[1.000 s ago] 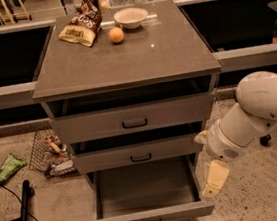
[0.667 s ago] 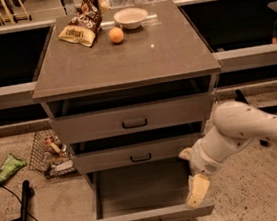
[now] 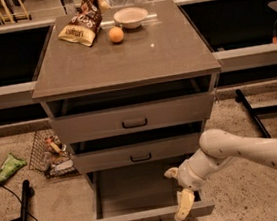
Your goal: Close bottom drawer
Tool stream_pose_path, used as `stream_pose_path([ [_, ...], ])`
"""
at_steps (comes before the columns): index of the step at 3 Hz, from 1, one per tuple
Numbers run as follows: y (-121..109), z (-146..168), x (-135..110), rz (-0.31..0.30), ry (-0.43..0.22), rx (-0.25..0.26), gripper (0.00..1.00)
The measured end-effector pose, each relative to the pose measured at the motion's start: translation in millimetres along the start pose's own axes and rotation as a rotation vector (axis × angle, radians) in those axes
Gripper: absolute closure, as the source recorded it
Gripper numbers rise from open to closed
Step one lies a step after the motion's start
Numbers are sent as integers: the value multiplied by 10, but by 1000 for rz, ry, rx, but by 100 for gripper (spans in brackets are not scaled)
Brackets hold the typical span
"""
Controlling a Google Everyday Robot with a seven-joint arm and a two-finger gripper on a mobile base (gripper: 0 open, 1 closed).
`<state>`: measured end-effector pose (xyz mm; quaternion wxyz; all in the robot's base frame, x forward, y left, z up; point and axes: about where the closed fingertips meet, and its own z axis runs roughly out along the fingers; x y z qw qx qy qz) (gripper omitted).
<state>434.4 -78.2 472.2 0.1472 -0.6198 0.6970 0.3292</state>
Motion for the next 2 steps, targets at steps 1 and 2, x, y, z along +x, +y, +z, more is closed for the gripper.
stream_pose_path([
  [1,-22,636,321,4,-94,-87,0],
  [2,-22,636,321,4,-94,-87,0],
])
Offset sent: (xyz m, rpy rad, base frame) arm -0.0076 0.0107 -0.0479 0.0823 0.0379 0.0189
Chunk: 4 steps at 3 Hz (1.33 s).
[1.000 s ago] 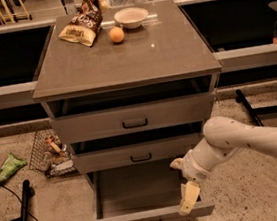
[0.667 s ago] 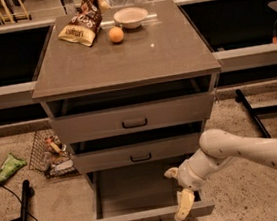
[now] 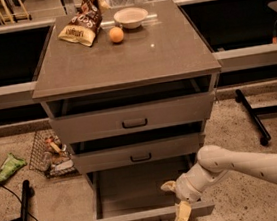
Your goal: Close bottom drawer
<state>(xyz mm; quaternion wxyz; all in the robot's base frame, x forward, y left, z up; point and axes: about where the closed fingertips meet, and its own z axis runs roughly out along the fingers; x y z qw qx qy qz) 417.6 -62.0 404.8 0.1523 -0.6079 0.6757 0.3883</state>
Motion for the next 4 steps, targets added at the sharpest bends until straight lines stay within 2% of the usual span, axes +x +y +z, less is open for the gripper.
stream_pose_path([
  [1,-137,197,335,48,41,-17,0],
  [2,-312,411,1013,125,69,-6,0],
  [3,-389,595,1489,175,100,-3,14],
  [4,-440,735,1786,203,126,-8,37],
])
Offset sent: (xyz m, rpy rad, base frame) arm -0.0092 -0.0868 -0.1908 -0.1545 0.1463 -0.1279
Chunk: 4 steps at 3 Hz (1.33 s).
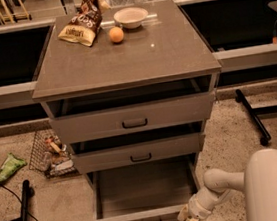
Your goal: Close bottom drawer
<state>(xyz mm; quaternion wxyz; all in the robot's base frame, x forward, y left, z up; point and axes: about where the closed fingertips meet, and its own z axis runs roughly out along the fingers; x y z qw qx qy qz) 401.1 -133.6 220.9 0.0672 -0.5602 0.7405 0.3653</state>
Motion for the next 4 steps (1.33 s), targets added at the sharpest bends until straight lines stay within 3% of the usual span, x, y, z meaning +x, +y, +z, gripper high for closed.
stream_pose_path([
  [1,-83,132,146,13,17,-8,61],
  [2,-232,175,247,20,17,37,57],
  [3,-402,169,285,4,18,66,34],
  [4,-390,169,289,4,18,66,0],
])
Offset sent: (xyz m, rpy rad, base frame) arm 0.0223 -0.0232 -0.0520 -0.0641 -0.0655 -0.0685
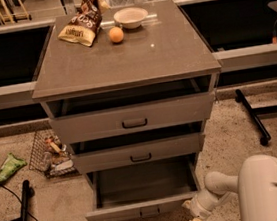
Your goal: Close bottom drawer
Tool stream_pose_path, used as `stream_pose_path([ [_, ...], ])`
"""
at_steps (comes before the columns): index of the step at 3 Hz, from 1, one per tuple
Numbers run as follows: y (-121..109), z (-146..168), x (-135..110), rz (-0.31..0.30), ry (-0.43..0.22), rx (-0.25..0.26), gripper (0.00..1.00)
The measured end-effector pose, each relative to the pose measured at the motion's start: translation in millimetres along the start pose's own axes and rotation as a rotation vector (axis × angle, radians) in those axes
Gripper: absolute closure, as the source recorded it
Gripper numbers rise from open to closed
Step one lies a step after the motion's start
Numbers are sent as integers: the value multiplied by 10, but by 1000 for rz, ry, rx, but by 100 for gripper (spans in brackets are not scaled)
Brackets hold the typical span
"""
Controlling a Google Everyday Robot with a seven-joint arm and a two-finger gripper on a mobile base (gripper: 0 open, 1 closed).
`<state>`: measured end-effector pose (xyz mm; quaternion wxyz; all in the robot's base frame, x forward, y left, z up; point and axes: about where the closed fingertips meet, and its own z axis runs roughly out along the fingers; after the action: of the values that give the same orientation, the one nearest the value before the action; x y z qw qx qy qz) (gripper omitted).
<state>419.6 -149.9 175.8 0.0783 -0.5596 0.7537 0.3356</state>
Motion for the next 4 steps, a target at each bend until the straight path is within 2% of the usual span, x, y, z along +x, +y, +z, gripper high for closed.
stream_pose_path([
  [1,0,0,0,0,0,0,0],
  [2,-59,66,-8,-30,-31,11,0],
  [4,-278,18,-104,-134,-64,49,41],
])
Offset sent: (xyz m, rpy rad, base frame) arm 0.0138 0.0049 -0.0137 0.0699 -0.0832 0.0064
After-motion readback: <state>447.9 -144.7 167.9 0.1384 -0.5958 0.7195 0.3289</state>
